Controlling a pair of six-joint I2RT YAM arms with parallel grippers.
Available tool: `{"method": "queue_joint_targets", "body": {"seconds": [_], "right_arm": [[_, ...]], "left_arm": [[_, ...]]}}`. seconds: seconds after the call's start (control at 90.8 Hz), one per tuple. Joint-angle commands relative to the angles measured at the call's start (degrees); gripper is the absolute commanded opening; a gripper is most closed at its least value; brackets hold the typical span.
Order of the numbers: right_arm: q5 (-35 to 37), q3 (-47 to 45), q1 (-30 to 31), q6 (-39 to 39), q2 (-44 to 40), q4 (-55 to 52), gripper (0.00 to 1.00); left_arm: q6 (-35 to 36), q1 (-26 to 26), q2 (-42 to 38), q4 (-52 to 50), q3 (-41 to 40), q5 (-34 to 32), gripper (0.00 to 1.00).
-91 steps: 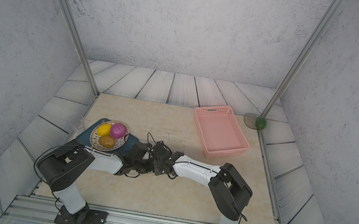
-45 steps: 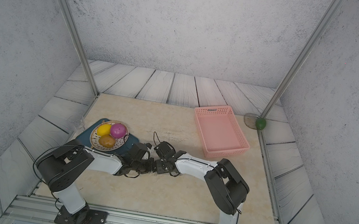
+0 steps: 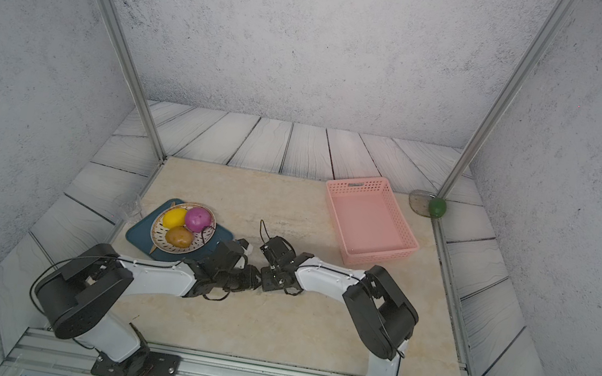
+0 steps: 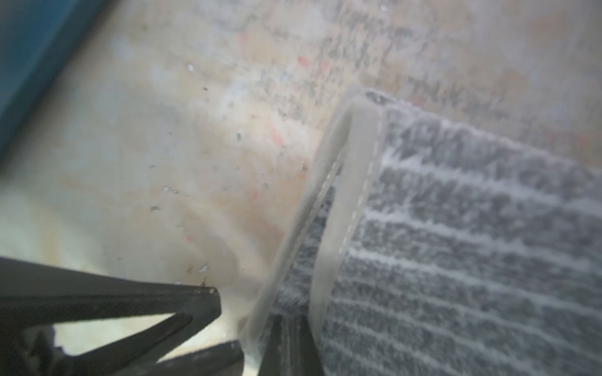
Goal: Fold the square dishcloth
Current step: Fold the cleaning item at the center of the board, then smooth out the cleaning item at the center of the board.
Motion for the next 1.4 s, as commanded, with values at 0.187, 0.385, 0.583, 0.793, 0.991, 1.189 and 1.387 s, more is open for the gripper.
{"method": "queue_joint_targets", "body": {"seconds": [0.187, 0.385, 0.583, 0.793, 0.991, 1.189, 1.387], "right_arm": [[2.4, -0.3, 0.0, -0.6, -10.9, -3.1, 0.13], [4.8, -5.3, -2.1, 1.8, -17.0, -2.4, 0.13], [2.4, -11.1, -5.0, 4.0, -21.4, -0.4, 0.13], [-1.5, -15.5, -6.8, 5.9, -22.1, 3.0, 0.13], [-3.9, -17.8, -7.4, 7.3, -20.9, 5.6, 0.13], [-5.4, -20.3, -7.9, 8.2, -18.5, 9.7, 0.12], [-7.1, -22.4, -9.0, 8.2, -13.7, 15.9, 0.11]], "left_arm": [[7.9, -0.3, -11.3, -14.4, 4.8, -9.7, 0.38], [14.5, -0.5, -7.6, -15.6, 11.3, -4.3, 0.35], [19.7, -0.9, 1.0, -17.5, 19.1, 2.5, 0.32], [24.2, -0.9, 8.4, -21.2, 26.1, 4.2, 0.32], [25.1, -0.4, 14.9, -22.4, 30.2, 3.0, 0.31], [24.6, 1.3, 20.2, -21.1, 31.0, 3.0, 0.3], [25.0, 3.3, 23.5, -20.3, 32.0, 4.3, 0.29]]}}
